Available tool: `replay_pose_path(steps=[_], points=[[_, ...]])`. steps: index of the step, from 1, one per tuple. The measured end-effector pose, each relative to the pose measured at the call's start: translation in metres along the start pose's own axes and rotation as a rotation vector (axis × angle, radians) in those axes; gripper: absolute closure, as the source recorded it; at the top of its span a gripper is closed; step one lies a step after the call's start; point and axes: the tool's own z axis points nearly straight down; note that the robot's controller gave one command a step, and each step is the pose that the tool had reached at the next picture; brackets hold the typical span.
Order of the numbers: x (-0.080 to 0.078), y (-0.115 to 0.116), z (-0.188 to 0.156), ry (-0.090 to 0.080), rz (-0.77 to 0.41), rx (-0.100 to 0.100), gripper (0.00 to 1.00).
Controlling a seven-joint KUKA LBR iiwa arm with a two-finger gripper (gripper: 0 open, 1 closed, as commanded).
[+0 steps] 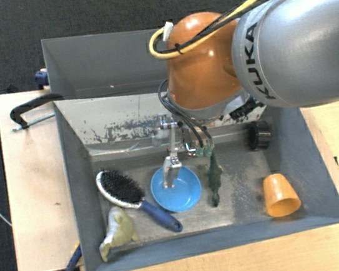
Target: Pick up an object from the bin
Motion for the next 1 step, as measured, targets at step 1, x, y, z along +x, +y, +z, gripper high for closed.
replay_pose_path(steps=[1], points=[[-0.0337, -0.0343, 0.1366, -0.014, -0.042, -0.003, 0.0]])
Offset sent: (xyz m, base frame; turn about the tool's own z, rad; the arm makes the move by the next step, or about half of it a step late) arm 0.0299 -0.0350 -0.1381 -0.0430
